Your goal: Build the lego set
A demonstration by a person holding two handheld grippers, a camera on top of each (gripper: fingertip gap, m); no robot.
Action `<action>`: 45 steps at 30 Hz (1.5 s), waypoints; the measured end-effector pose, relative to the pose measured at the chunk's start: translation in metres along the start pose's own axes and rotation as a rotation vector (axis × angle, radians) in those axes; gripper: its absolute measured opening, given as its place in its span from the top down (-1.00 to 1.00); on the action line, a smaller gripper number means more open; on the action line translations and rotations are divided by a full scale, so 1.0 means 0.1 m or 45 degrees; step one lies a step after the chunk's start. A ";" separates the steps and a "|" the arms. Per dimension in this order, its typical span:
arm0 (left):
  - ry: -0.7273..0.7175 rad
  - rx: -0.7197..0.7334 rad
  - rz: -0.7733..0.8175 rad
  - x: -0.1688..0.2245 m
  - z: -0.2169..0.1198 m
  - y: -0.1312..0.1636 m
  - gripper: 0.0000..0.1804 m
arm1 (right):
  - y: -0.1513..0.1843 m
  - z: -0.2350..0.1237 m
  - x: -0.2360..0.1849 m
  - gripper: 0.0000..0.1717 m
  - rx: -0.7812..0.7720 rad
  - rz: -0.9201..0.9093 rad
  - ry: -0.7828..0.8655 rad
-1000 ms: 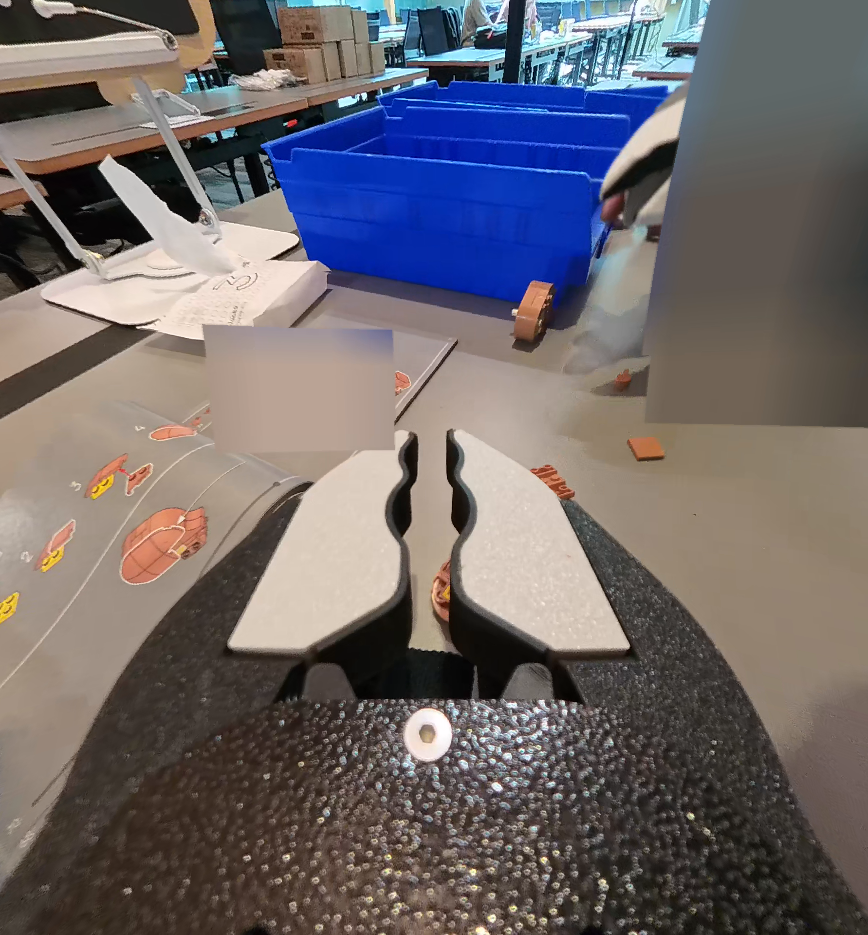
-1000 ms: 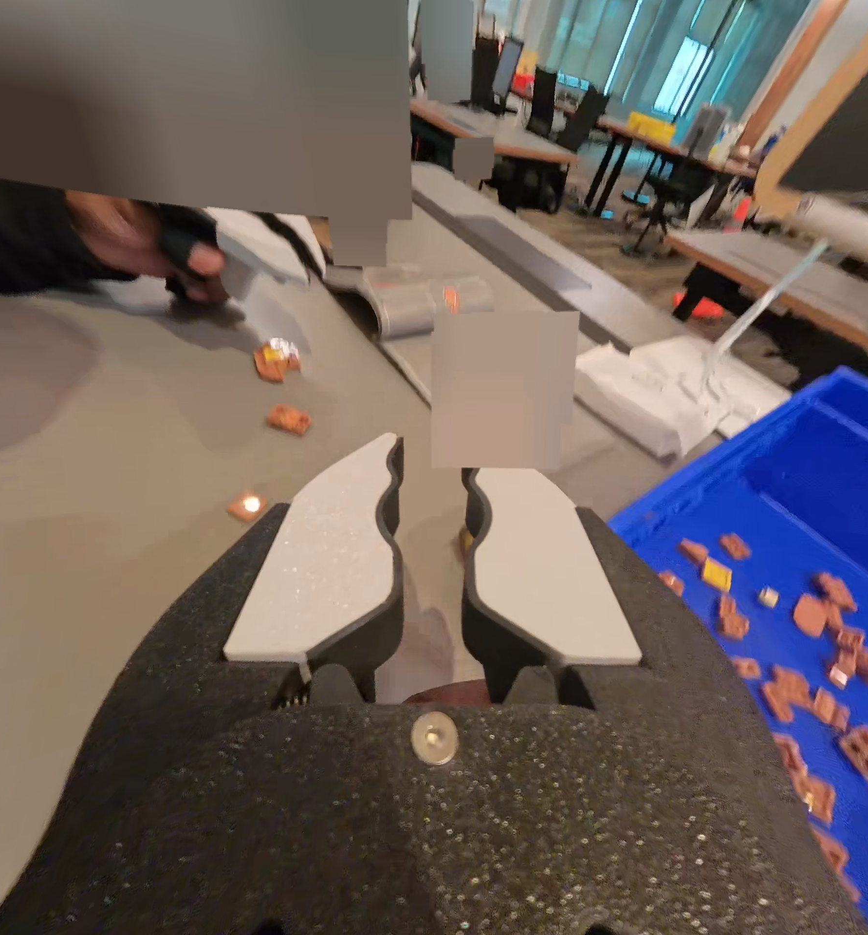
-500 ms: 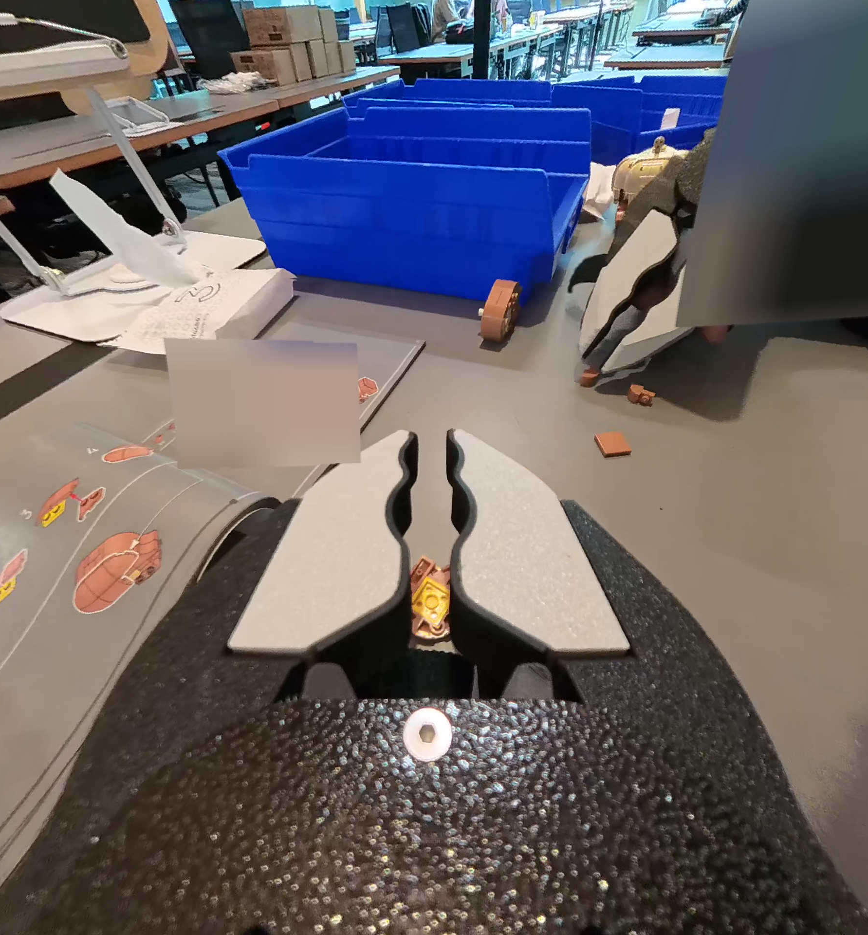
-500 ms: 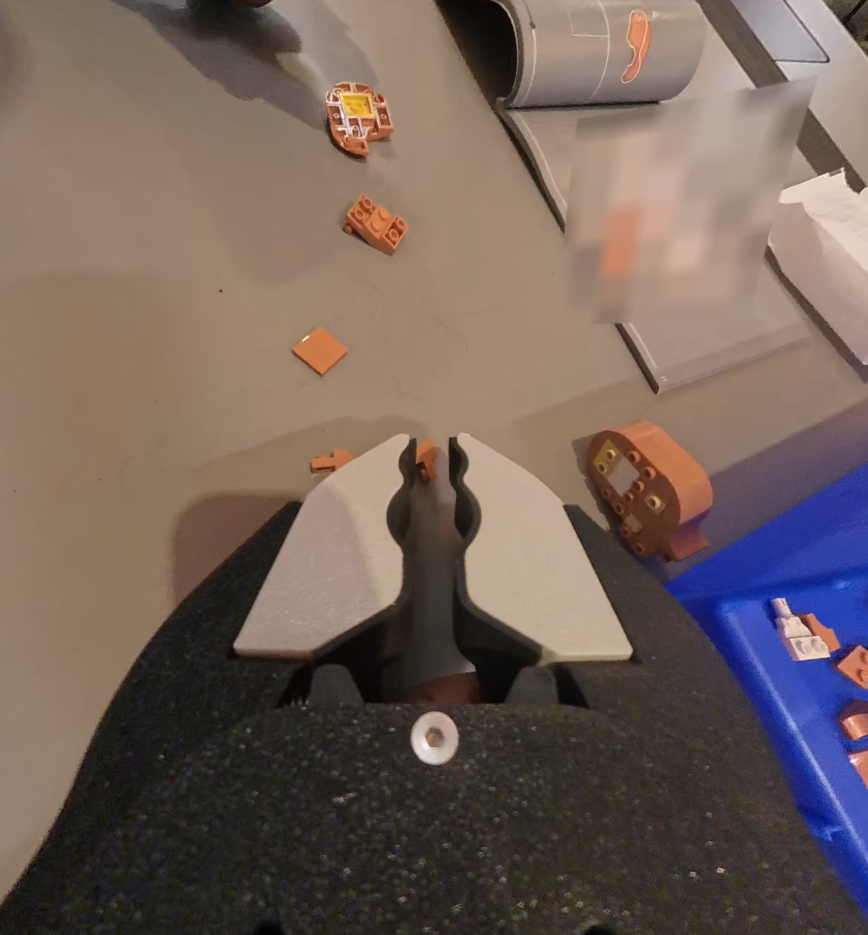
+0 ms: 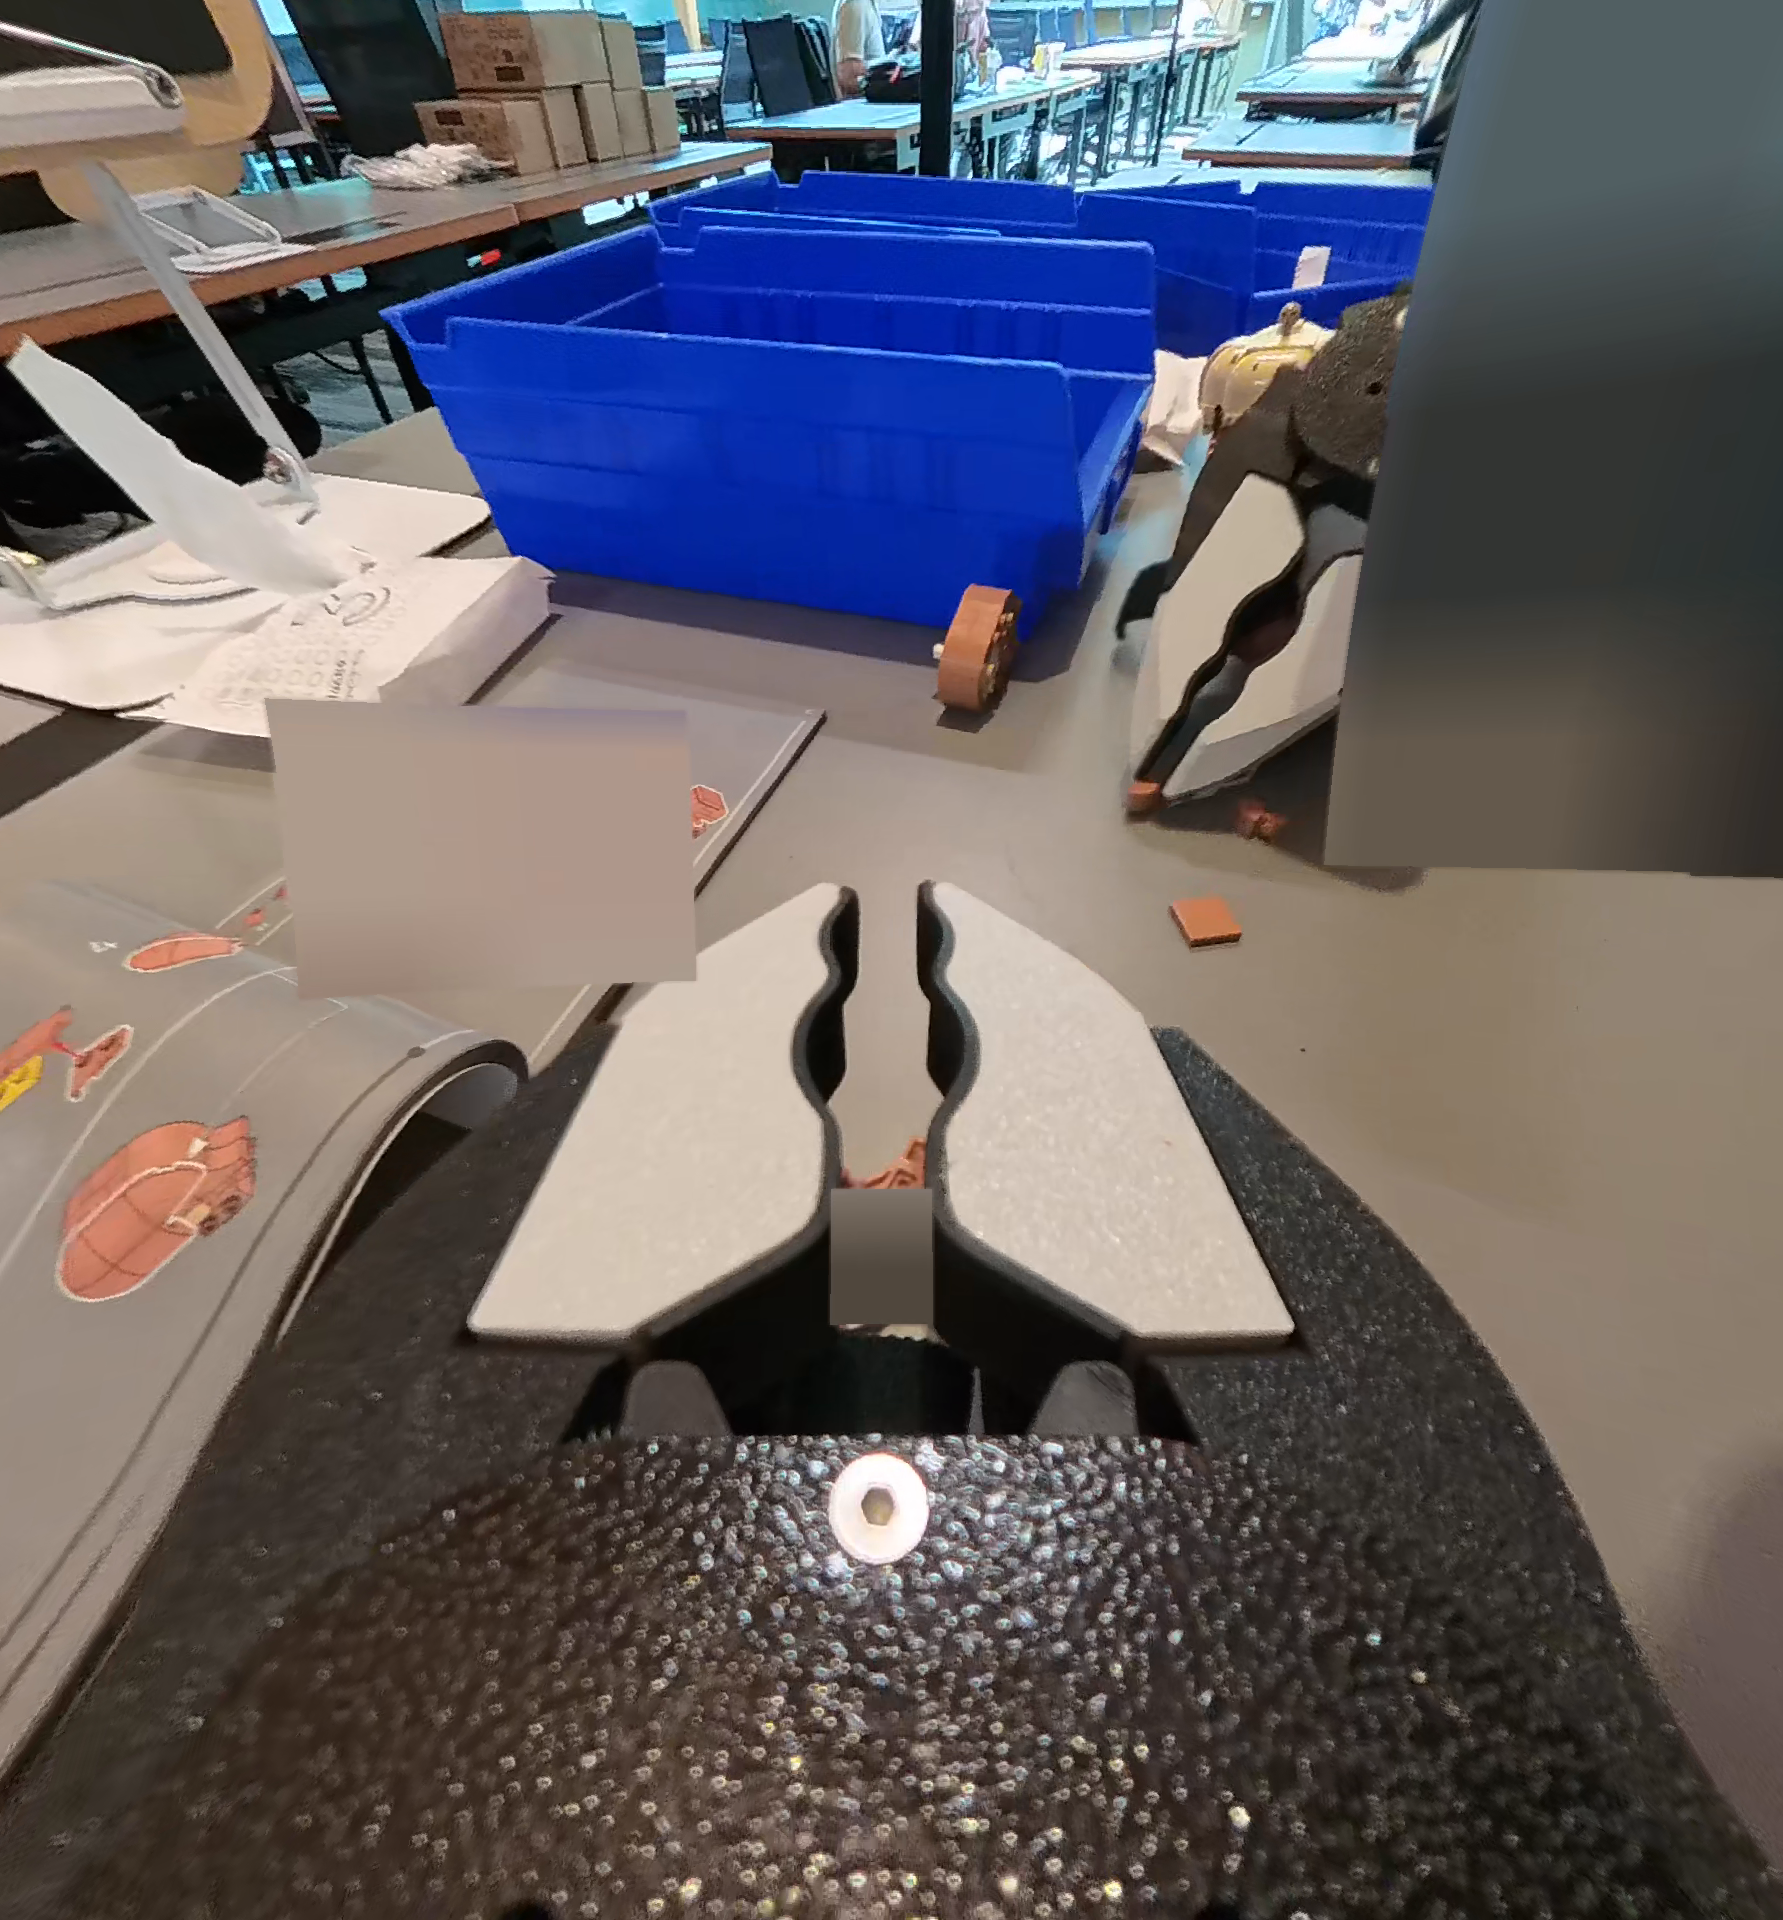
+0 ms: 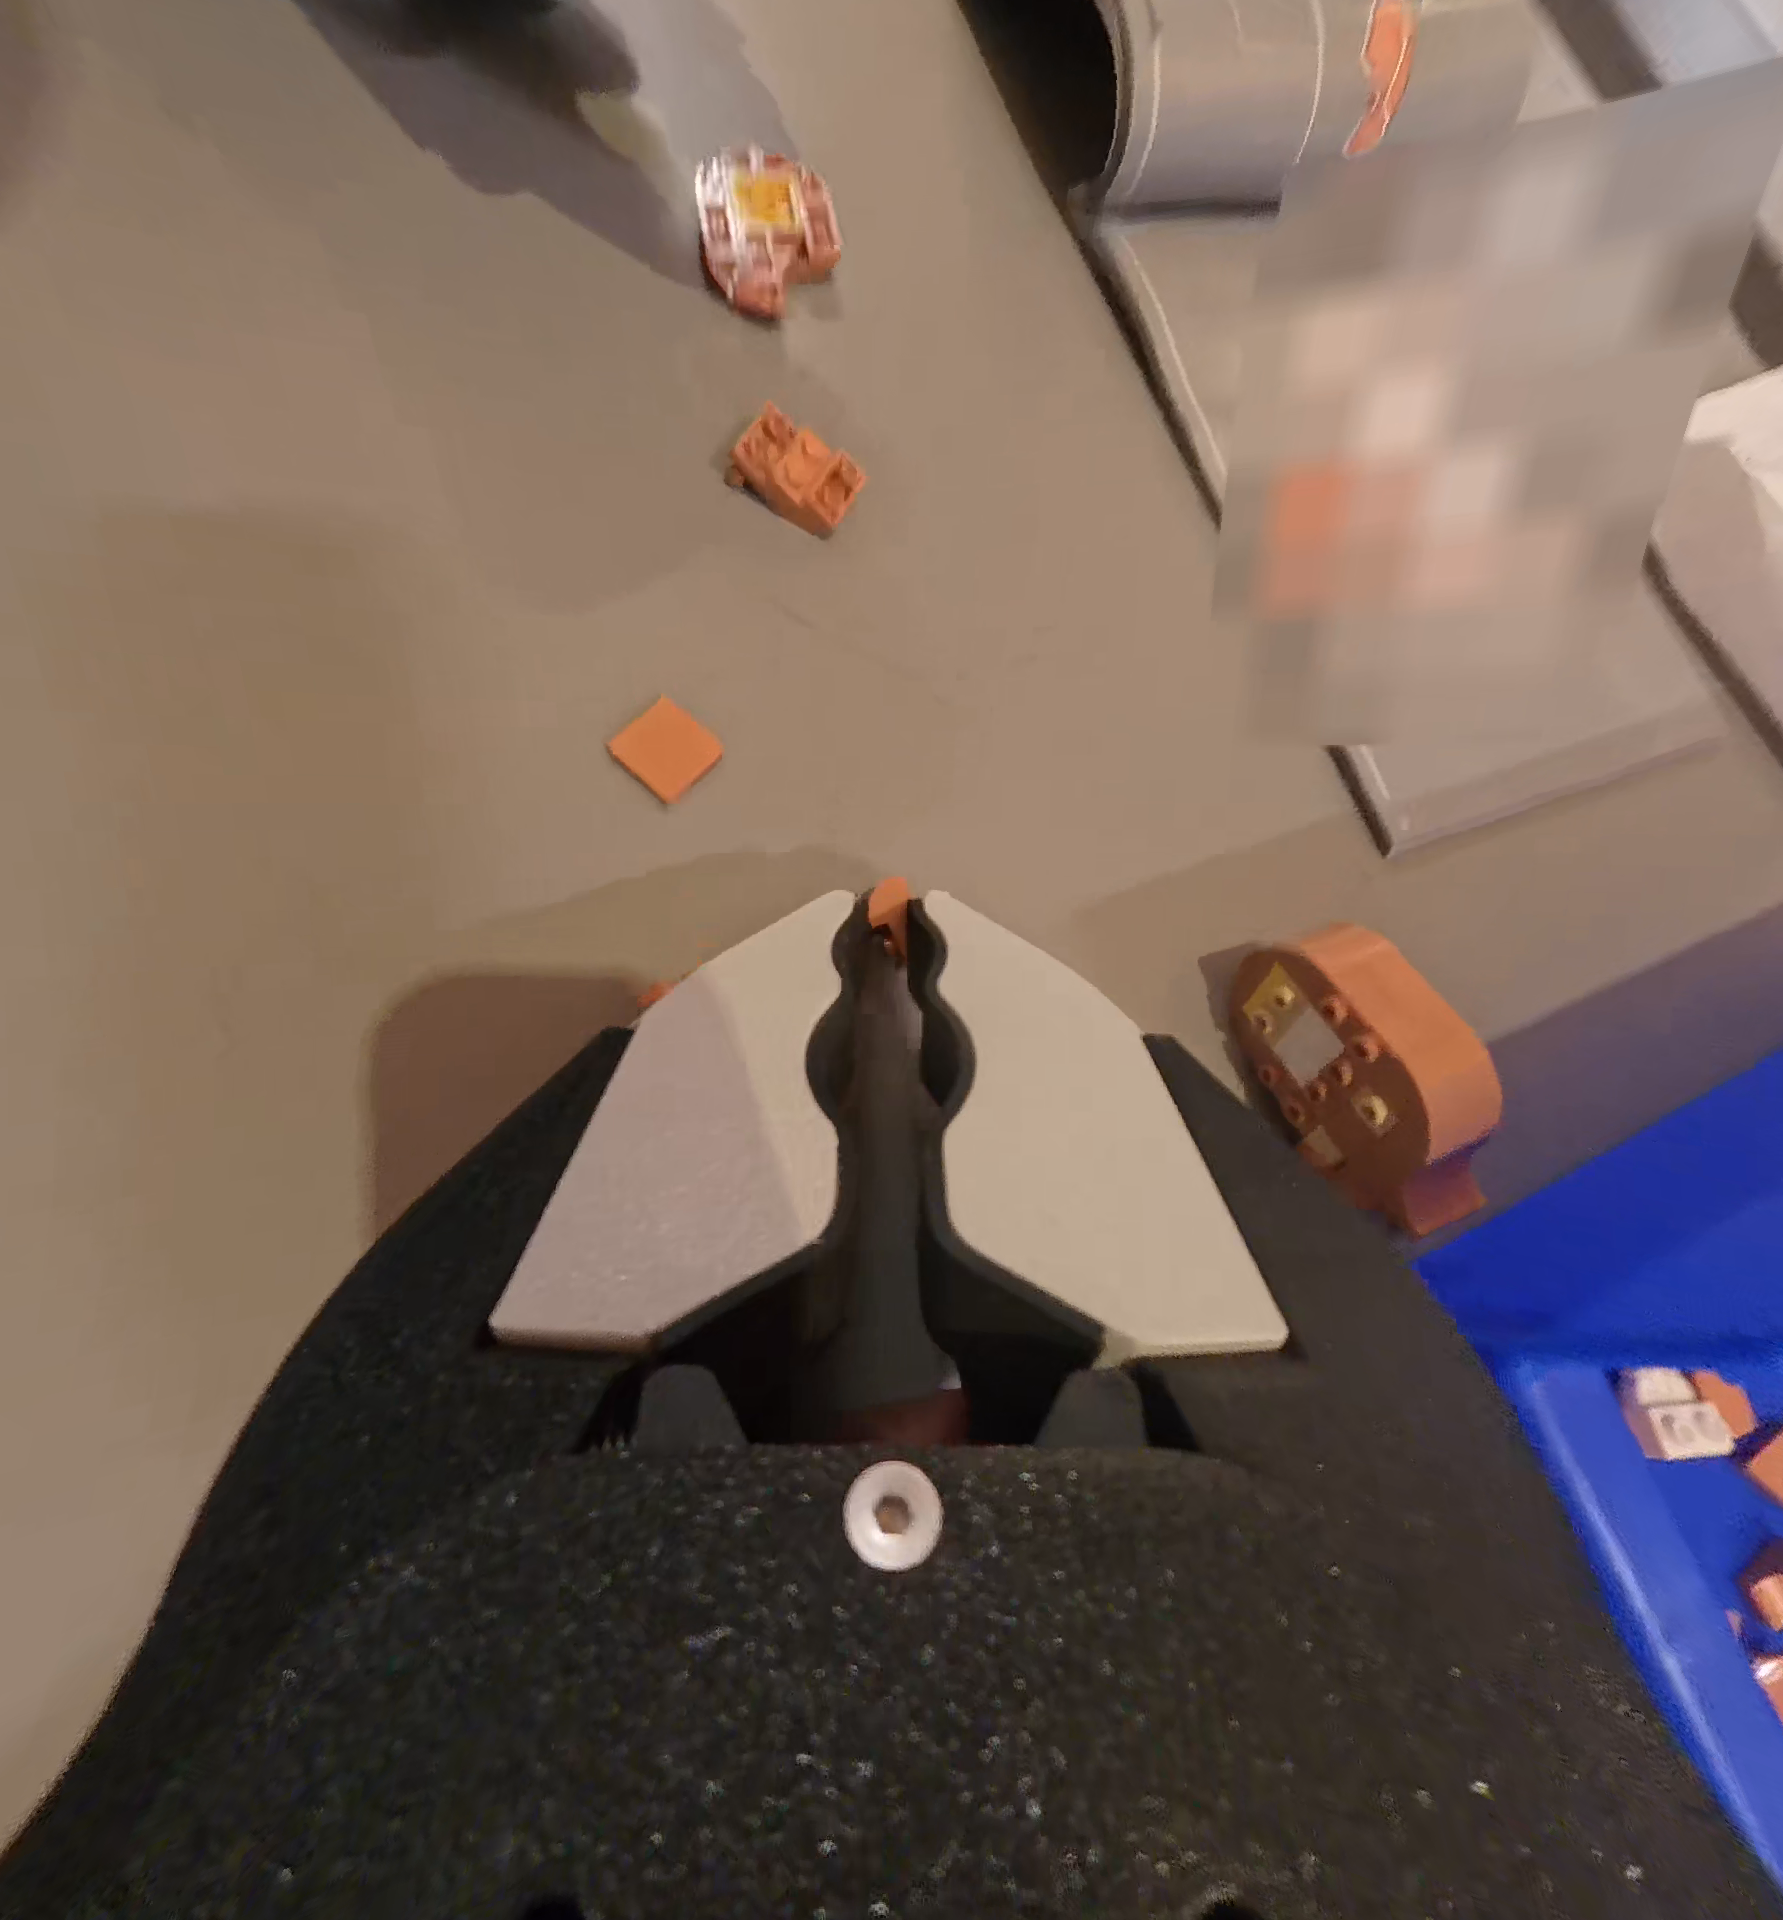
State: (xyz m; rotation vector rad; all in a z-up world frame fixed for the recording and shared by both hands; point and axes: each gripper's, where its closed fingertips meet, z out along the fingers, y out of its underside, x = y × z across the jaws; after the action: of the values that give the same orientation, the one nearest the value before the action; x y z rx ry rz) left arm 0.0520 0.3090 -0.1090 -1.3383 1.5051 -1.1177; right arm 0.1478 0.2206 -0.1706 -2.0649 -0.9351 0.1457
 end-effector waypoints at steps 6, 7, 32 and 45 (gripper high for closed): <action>0.190 -0.019 -0.148 0.19 0.02 0.01 0.89 | -0.74 0.07 -0.07 0.92 0.371 -0.206 0.047; 0.225 -0.036 -0.183 0.23 0.03 0.03 0.88 | -0.85 0.10 -0.10 0.92 0.412 -0.262 0.062; 0.502 -0.117 -0.523 0.55 0.04 0.07 0.83 | -1.19 0.30 -0.39 0.93 0.530 -0.923 0.411; 0.483 -0.081 -0.448 0.55 0.03 0.04 0.91 | -1.20 0.28 -0.37 0.90 0.593 -0.756 0.335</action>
State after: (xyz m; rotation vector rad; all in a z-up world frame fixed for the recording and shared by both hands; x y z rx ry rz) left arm 0.0483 0.2537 -0.1143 -1.5376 1.6171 -1.6322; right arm 0.0416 0.2580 -0.1080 -1.2853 -1.1751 -0.2037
